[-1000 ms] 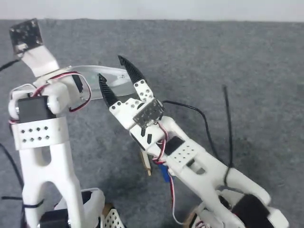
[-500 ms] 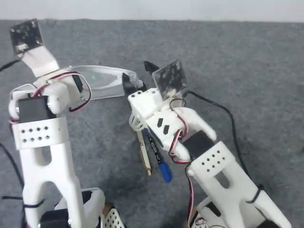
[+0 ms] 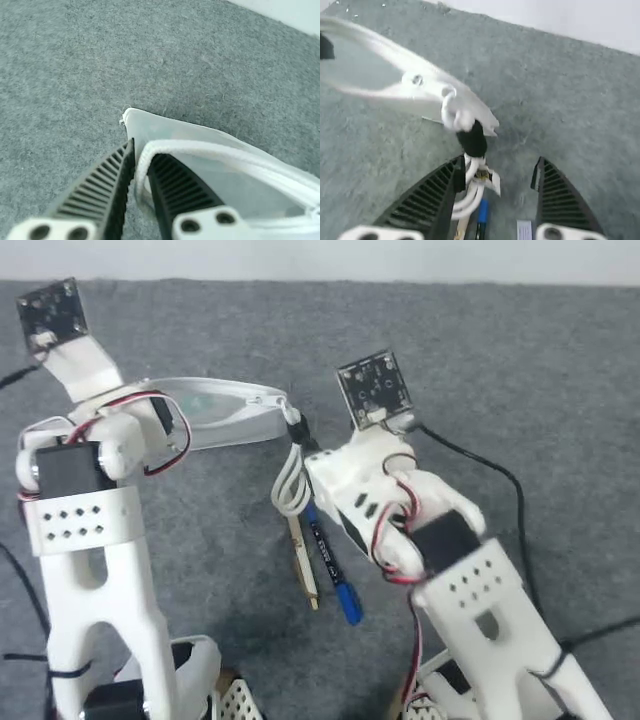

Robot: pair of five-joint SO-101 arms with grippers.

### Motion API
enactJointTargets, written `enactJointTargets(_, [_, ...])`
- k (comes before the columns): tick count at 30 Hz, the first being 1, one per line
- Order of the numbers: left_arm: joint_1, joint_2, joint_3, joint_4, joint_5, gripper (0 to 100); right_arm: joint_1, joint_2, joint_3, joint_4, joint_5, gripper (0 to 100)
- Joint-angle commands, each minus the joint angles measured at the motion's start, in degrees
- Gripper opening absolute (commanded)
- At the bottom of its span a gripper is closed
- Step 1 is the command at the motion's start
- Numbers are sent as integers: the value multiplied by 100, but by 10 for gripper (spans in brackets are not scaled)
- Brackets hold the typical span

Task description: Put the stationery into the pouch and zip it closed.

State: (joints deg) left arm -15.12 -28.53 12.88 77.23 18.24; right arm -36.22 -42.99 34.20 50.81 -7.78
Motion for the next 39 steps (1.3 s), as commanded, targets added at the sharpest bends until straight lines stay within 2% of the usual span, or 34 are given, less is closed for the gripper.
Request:
enactJointTargets(1, [-35, 0, -145, 0, -18, 9, 119, -620, -387, 514, -35, 199])
enactJointTargets(9, [-273, -9, -154, -9, -18, 9, 127, -804, -334, 1596, -35, 199])
enactJointTargets(12, [-281, 0, -145, -9, -18, 9, 127, -804, -141, 1710, -35, 199])
enactJointTargets(17, [-545, 0, -145, -9, -18, 9, 127, -576, 299, 1666, 255, 199])
enactJointTargets(22, [-879, 0, -136, 0, -18, 9, 136, 444, 360, 1314, 273, 199])
enactJointTargets(28, [-897, 0, -136, 26, -18, 9, 198, 1640, 316, 848, 378, 199])
enactJointTargets(31, [-897, 0, -136, 26, -18, 9, 365, 2123, 123, 796, 633, 199])
enactJointTargets(39, [-897, -35, -40, -9, -18, 9, 470, 3345, -404, 637, 651, 199])
